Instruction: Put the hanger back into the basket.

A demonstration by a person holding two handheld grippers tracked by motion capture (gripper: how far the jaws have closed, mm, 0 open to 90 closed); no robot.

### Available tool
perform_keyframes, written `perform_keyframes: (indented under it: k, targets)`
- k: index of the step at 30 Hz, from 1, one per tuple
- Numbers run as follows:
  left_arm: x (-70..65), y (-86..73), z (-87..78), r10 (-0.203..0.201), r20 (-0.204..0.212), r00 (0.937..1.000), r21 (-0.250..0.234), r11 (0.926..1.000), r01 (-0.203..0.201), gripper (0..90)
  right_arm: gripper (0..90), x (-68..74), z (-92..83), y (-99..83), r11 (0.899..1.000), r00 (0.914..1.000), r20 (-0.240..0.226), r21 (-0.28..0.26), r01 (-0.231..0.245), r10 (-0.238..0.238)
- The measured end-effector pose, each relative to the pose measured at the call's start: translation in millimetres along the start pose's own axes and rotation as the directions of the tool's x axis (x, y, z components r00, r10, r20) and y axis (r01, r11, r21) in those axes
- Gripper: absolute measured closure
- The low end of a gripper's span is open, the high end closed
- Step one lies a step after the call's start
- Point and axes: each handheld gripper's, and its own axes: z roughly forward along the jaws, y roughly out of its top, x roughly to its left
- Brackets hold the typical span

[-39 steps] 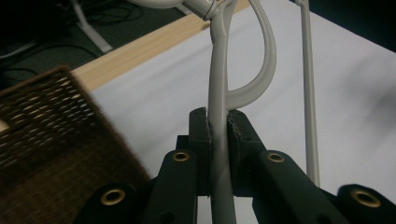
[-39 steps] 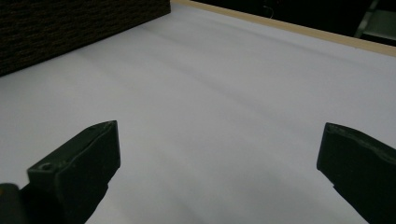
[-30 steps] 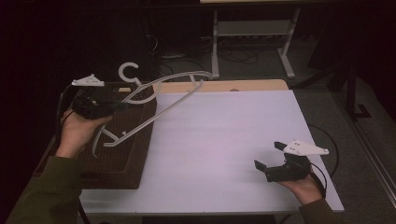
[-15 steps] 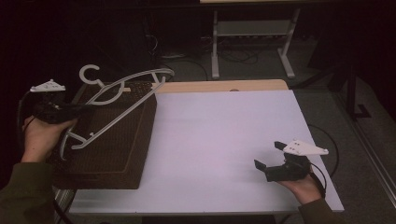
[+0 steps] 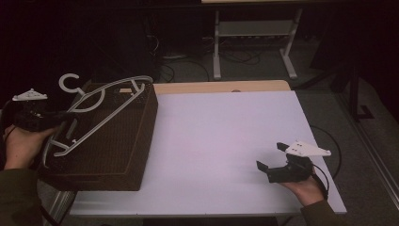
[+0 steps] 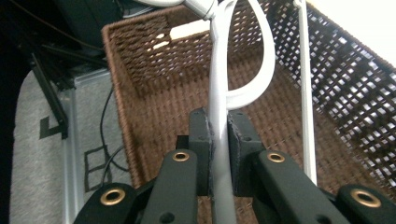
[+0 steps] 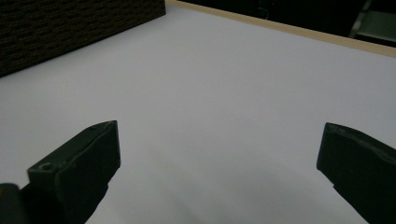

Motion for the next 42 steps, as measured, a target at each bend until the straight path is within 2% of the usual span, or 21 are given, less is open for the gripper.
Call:
perform_keyframes:
  k: [12, 13, 14, 19, 22, 26, 28, 33, 35, 37, 42]
  targets:
    - [4.0, -7.9, 6.4, -0.006, -0.015, 0.9999, 0.033, 0.9995, 0.006, 82.2, 0.0, -0.8, 0.5, -0.5, 1.0, 1.0, 0.002, 0.003, 0.001, -0.001]
    - [4.5, -9.8, 9.2, 0.008, -0.021, 0.9997, 0.059, 0.9982, -0.007, 82.2, 0.0, -0.8, 0.5, -0.6, 1.0, 1.0, 0.002, 0.003, 0.0, 0.0]
    - [4.0, -11.0, 10.7, 0.006, -0.022, 0.9997, 0.064, 0.9979, -0.005, 82.2, 0.0, -0.9, 0.5, -0.6, 1.0, 1.0, 0.002, 0.003, -0.001, 0.001]
    - [3.4, -14.3, 16.0, 0.009, -0.019, 0.9998, 0.077, 0.997, -0.007, 82.1, 0.0, -1.0, 0.7, -0.6, 1.0, 1.0, 0.004, 0.003, -0.001, 0.001]
    - [4.0, -18.0, 21.5, 0.015, -0.018, 0.9997, 0.108, 0.994, -0.013, 82.1, 0.0, -1.0, 0.4, -0.6, 1.0, 1.0, 0.004, 0.001, -0.001, 0.001]
    - [4.3, -20.9, 24.8, 0.011, -0.014, 0.9998, 0.113, 0.9936, -0.009, 81.9, 0.0, -1.4, 0.3, -0.8, 1.0, 1.0, 0.006, 0.002, -0.002, 0.002]
    - [5.2, -21.6, 26.3, -0.004, 0.005, 1.0, 0.115, 0.9934, 0.003, 81.4, 0.0, -1.4, 0.3, -0.8, 1.0, 1.0, 0.006, 0.001, -0.003, 0.003]
    - [5.9, -21.4, 23.9, -0.04, 0.013, 0.9991, 0.075, 0.9964, 0.039, 64.3, 0.0, -1.6, -0.5, -0.7, 1.0, 1.0, 0.007, -0.002, 0.001, -0.001]
    - [6.3, -20.7, 22.5, -0.061, 0.022, 0.9979, 0.062, 0.9963, 0.06, 59.5, 0.0, -1.8, -0.6, -0.6, 1.0, 1.0, 0.009, -0.004, 0.002, -0.002]
    - [4.8, -19.7, 21.1, -0.067, 0.025, 0.9975, 0.05, 0.9966, 0.065, 57.4, 0.0, -1.7, -0.7, -0.5, 1.0, 1.0, 0.008, -0.005, 0.001, -0.001]
    - [-2.4, -15.3, 17.8, -0.085, 0.042, 0.9955, 0.001, 0.9964, 0.085, 45.0, 0.0, -1.3, -1.2, -0.4, 1.0, 1.0, 0.003, -0.005, 0.001, -0.001]
